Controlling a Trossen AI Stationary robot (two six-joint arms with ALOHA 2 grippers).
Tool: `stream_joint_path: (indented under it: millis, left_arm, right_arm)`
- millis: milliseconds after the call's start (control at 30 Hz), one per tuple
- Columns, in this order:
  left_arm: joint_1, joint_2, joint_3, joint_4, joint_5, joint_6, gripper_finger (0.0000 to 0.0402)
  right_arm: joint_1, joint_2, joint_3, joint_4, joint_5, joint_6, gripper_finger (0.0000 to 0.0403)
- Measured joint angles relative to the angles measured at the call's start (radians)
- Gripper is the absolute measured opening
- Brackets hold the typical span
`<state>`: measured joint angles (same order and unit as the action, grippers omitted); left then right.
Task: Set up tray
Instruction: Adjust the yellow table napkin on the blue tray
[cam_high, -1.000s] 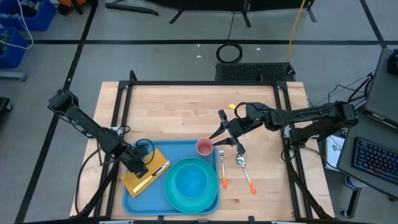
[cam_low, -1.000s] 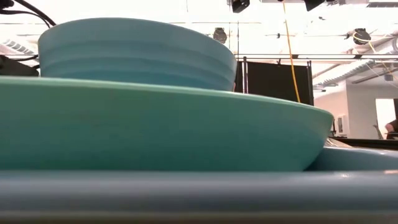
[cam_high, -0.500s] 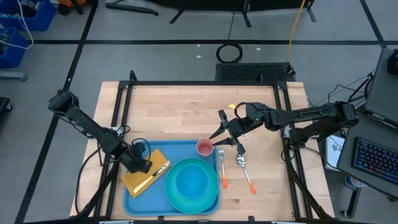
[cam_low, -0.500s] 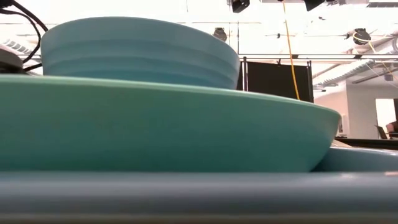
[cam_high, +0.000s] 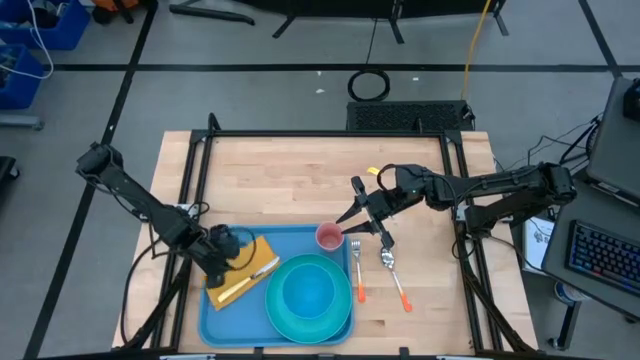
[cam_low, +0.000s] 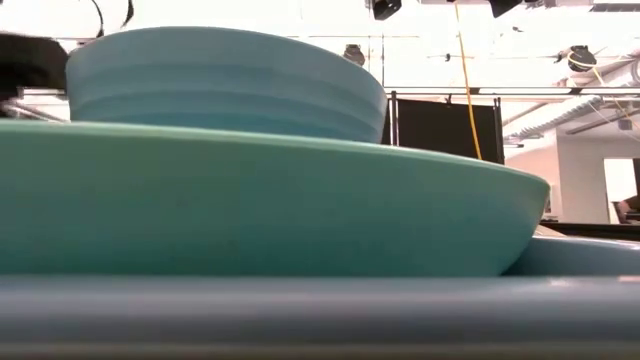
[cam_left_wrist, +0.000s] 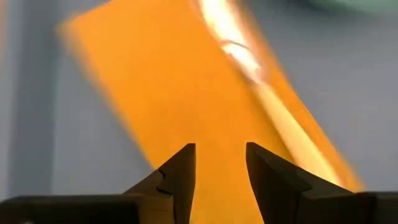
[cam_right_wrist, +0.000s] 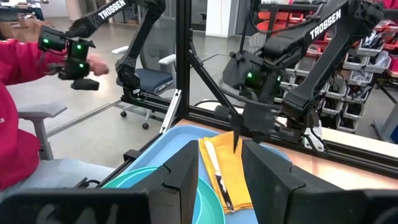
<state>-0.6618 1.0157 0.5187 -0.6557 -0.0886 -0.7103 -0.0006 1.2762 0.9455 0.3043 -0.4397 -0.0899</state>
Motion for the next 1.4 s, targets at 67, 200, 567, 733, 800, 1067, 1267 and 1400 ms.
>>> stream_joint_path:
  millis: [67, 200, 567, 733, 800, 1067, 1267, 1400]
  left_arm:
    - [-0.002, 0.003, 0.033, -0.05, 0.032, 0.232, 0.0145]
    - [0.002, 0.003, 0.059, -0.07, -0.081, 0.462, 0.0145]
    - [0.131, 0.157, 0.059, 0.036, 0.137, 0.532, 0.0145]
    - [0.173, 0.282, 0.059, 0.0, 0.175, 0.607, 0.0145]
    - [0.187, 0.312, 0.061, 0.014, 0.176, 0.624, 0.0145]
    - [0.201, 0.379, 0.066, 0.046, 0.177, 0.566, 0.0145]
    - [0.233, 0.383, 0.064, 0.088, 0.248, 0.324, 0.0145]
    - [0.235, 0.384, 0.063, 0.108, 0.263, 0.197, 0.0145]
  right_arm:
    - [0.0, 0.0, 0.0, 0.001, 0.0, 0.0, 0.0114]
    - [0.0, 0.016, 0.001, 0.01, 0.001, 0.0, 0.0114]
    - [-0.01, 0.099, 0.001, 0.1, 0.127, 0.005, 0.0114]
    - [-0.019, 0.1, 0.001, 0.114, 0.124, 0.026, 0.0114]
    - [-0.019, 0.101, 0.001, 0.11, 0.124, 0.026, 0.0114]
    - [-0.019, 0.101, 0.0, 0.095, 0.122, 0.026, 0.0114]
    - [-0.018, 0.101, 0.0, 0.095, 0.121, 0.026, 0.0114]
    - [-0.018, 0.101, 0.0, 0.095, 0.121, 0.026, 0.0114]
